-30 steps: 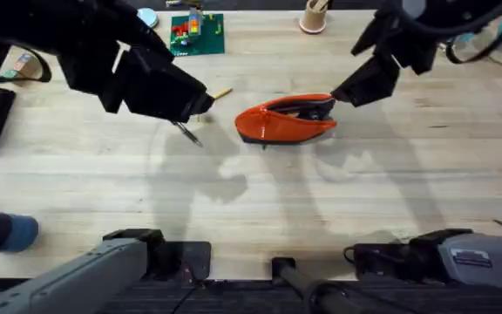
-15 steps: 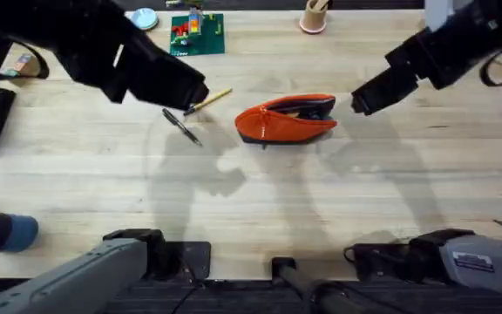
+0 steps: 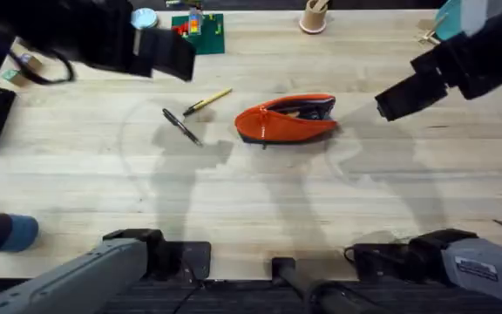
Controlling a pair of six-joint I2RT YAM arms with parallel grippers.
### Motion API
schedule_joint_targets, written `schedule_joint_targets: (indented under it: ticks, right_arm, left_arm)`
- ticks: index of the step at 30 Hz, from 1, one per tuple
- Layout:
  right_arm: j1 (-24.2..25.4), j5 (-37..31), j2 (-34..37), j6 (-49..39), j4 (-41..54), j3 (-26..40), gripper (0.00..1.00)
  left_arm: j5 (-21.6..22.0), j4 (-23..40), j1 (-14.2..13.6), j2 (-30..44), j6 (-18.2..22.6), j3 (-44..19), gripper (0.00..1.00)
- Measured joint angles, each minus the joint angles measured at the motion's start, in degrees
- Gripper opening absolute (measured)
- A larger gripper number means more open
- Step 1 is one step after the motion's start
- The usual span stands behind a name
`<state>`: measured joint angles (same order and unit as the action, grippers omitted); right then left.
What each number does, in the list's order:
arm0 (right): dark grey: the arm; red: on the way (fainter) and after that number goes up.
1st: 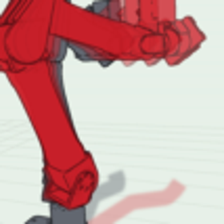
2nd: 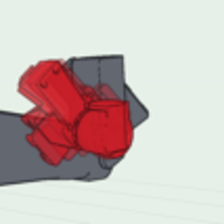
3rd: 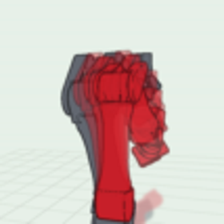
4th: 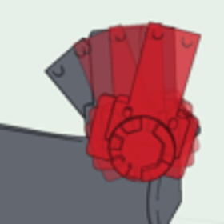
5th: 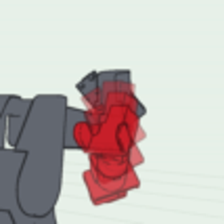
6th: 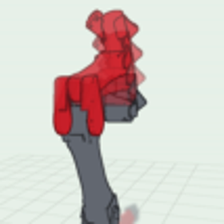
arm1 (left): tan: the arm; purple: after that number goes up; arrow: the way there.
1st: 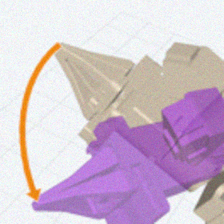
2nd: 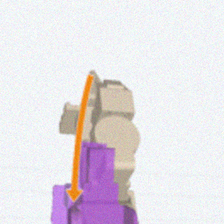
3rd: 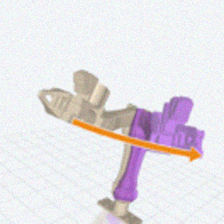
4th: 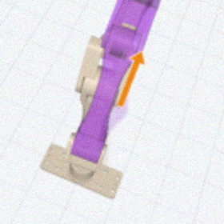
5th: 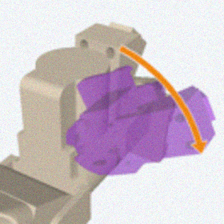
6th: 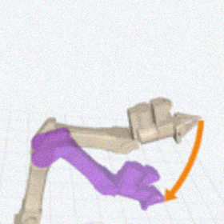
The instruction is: Unzip the bag, pick up the pens from the table one at a time and place them inside, then zip the bag closed.
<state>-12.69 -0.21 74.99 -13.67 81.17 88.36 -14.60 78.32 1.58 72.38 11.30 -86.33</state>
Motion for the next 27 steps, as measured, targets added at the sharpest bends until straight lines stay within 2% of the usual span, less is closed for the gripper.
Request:
schedule_joint_targets:
  ticks: [5,8,15,18,23,27]
  right_arm:
    - [0.2,2.1,-1.5,0.4,0.1,0.0,0.996]
    - [1.5,4.0,-1.8,1.1,0.2,0.0,0.997]
    - [5.4,8.1,-1.8,1.4,0.6,0.0,0.996]
    - [6.0,9.7,-1.8,1.0,0.7,0.0,0.996]
    - [6.0,11.1,-1.8,0.4,1.2,0.0,0.996]
    - [6.0,11.5,-1.8,0.3,1.4,0.0,0.996]
  left_arm:
    - [0.8,-7.6,0.0,0.2,-3.1,8.4,0.995]
    - [1.4,-11.9,0.0,0.3,-6.2,12.0,0.995]
    - [8.4,-19.4,0.7,0.3,-20.3,20.9,0.995]
    - [10.4,-22.7,0.9,0.3,-25.1,24.7,0.995]
    - [11.8,-31.7,0.9,0.3,-31.0,31.3,0.994]
    - [12.3,-34.8,0.9,1.0,-34.5,34.7,0.995]
